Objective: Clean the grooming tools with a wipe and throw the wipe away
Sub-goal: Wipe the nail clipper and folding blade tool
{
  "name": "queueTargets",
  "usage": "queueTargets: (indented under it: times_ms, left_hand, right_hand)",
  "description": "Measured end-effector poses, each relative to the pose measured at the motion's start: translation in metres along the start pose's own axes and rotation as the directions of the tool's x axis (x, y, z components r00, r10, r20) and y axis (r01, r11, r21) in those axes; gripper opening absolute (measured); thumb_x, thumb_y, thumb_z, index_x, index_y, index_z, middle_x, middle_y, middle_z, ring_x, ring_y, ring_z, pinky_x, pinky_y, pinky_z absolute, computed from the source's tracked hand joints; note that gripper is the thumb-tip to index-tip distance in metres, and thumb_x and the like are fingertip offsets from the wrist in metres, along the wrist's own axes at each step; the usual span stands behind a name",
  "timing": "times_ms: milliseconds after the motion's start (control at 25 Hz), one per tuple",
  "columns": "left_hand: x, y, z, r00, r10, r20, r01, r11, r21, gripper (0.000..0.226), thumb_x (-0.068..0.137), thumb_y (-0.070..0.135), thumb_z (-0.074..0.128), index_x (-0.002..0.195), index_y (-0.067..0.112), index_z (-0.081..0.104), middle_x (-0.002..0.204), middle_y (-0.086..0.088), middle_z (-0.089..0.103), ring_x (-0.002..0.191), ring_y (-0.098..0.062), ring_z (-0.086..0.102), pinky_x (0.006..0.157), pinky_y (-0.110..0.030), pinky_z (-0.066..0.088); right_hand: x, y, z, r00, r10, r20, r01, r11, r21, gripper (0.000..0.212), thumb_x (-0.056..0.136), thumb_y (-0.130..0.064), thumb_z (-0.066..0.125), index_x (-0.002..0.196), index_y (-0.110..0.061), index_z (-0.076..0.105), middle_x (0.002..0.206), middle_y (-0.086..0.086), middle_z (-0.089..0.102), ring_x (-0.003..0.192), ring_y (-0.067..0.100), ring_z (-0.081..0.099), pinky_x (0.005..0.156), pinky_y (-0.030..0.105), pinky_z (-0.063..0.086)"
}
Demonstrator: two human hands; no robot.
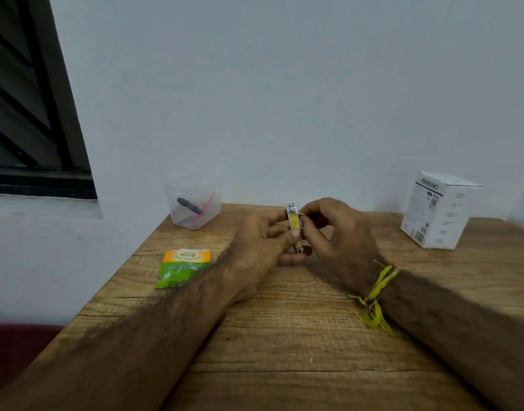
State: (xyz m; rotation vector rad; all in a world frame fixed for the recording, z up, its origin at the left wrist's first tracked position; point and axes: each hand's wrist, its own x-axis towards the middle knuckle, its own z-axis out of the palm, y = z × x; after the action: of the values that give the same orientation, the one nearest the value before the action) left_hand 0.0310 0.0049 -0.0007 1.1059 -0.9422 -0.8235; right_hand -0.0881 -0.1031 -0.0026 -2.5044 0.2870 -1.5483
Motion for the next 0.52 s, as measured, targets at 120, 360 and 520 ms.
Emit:
queueTargets:
  times_ms: [120,360,520]
  left_hand:
    - [-0.0001,0.0011,-0.0005,0.999,0.016,0.037,-0.015,1.000,-0.023,0.029,0.097,-0.002,0.059,0.123,0.010,0.066,0.095,-0.015,0.077,0.073,-0.015,0.073,0.066,-0.027,0.062]
    - [-0.0018,0.0020,-0.0038,0.998,0.058,0.003,-0.058,0.998,-0.037,0.030,0.087,0.001,0.072,0.116,0.002,0.065,0.086,-0.015,0.076,0.080,-0.030,0.077,0.063,-0.026,0.062]
    - [-0.0018,0.0011,-0.0040,0.997,0.057,0.043,-0.054,0.997,-0.054,0.024,0.092,0.001,0.065,0.116,0.000,0.070,0.100,-0.021,0.076,0.087,-0.031,0.076,0.068,-0.023,0.061]
  right_hand:
    - [0.0010,-0.0013,-0.0002,1.000,0.015,0.001,-0.015,0.999,0.053,0.004,0.088,-0.005,0.068,0.091,-0.008,0.068,0.084,-0.001,0.067,0.075,0.014,0.063,0.070,0.030,0.054]
    - [0.0022,-0.0001,0.0020,0.992,0.097,-0.076,-0.080,0.975,0.207,0.006,0.089,-0.003,0.068,0.091,-0.008,0.068,0.083,-0.004,0.070,0.074,0.008,0.068,0.068,0.019,0.054]
    - [0.0021,0.0000,0.0029,0.988,0.137,-0.077,-0.111,0.955,0.276,0.006,0.088,-0.002,0.069,0.090,-0.008,0.069,0.081,-0.003,0.071,0.072,0.008,0.069,0.066,0.015,0.052]
